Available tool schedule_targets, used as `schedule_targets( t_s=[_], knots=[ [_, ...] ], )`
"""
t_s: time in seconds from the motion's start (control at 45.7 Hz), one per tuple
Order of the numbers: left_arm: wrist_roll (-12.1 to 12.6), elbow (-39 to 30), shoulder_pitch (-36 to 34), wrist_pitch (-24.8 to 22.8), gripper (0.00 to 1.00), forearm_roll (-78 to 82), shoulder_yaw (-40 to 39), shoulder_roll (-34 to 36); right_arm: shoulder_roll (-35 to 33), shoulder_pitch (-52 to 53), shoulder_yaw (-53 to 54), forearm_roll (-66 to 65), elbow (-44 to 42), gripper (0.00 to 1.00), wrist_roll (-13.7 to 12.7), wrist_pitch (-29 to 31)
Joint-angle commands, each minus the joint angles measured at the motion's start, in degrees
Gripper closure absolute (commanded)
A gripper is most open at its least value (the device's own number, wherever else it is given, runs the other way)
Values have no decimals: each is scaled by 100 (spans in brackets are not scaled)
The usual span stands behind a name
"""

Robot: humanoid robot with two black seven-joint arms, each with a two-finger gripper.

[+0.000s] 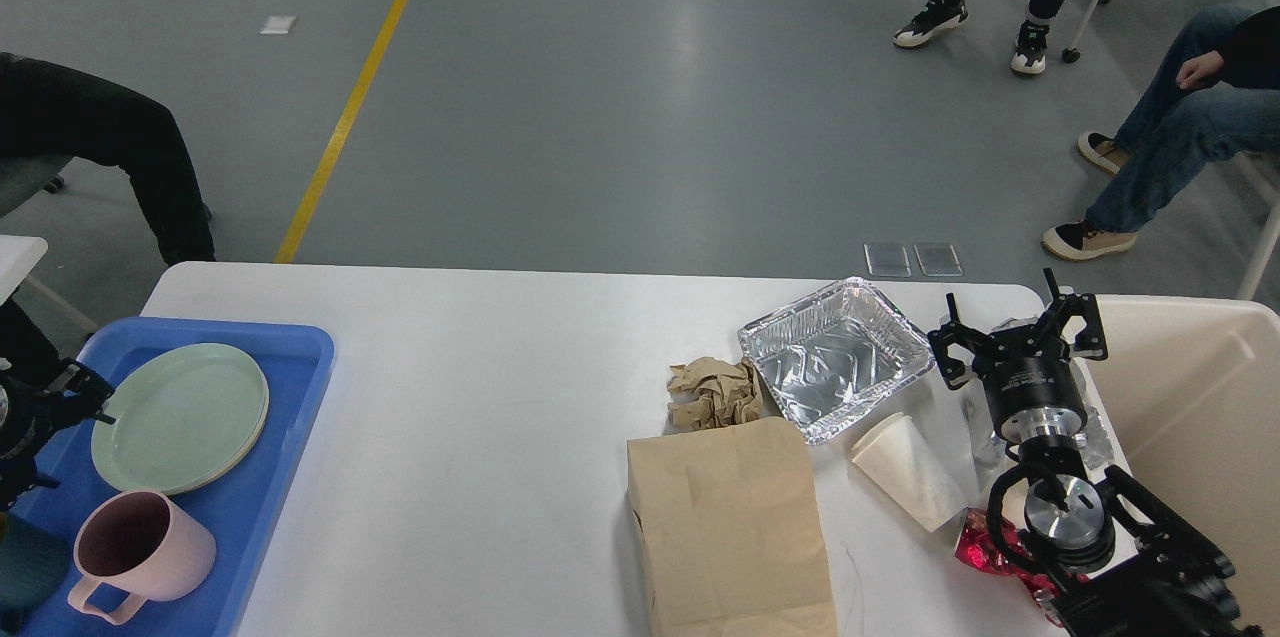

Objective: Tidy desktop
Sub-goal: 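Release the saucer and raise the left gripper above the tray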

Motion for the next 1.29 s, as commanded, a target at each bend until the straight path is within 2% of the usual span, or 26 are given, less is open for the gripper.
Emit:
schedule_targets(
  t_s=[0.0,0.131,0.153,0.262,0.437,0.547,0.612,0.722,0.787,0.831,0.984,1.115,1.181,1.268],
  knots=[
    [-35,-1,-105,-229,4,-2,-626,118,0,0,-2,0,0,0,0,0],
    [-44,-1,61,-247,4,-10,-1584,584,0,0,-2,0,0,0,0,0],
    [-44,8,253,-247,4,-11,-2143,611,0,0,-2,0,0,0,0,0],
    [-88,8,913,-238,4,-11,-3595,620,0,0,-2,0,0,0,0,0],
    [-210,8,2187,-256,4,-19,-6960,462,0,0,6,0,0,0,0,0],
    [-544,8,2996,-405,4,-19,-9237,-29,0,0,-2,0,0,0,0,0],
    [-834,17,3453,-545,4,51,-10205,-337,0,0,6,0,0,0,0,0],
    [-1299,-123,3639,-616,4,595,-10497,-794,0,0,-2,0,0,0,0,0],
    [-1590,-466,3779,-581,4,701,-10515,-936,0,0,6,0,0,0,0,0],
    [-1617,-773,3998,-528,4,701,-10524,-910,0,0,6,0,0,0,0,0],
    [-1608,-1810,4930,-388,4,885,-11279,-1032,0,0,-2,0,0,0,0,0],
    [-1573,-2005,5422,-431,4,1552,-12438,-1699,0,0,-2,0,0,0,0,0],
    [-1354,-2005,5572,-528,4,1940,-12966,-2007,0,0,6,0,0,0,0,0],
    [-976,-1961,5590,-967,4,2037,-13406,-2289,0,0,-2,0,0,0,0,0]
  ],
)
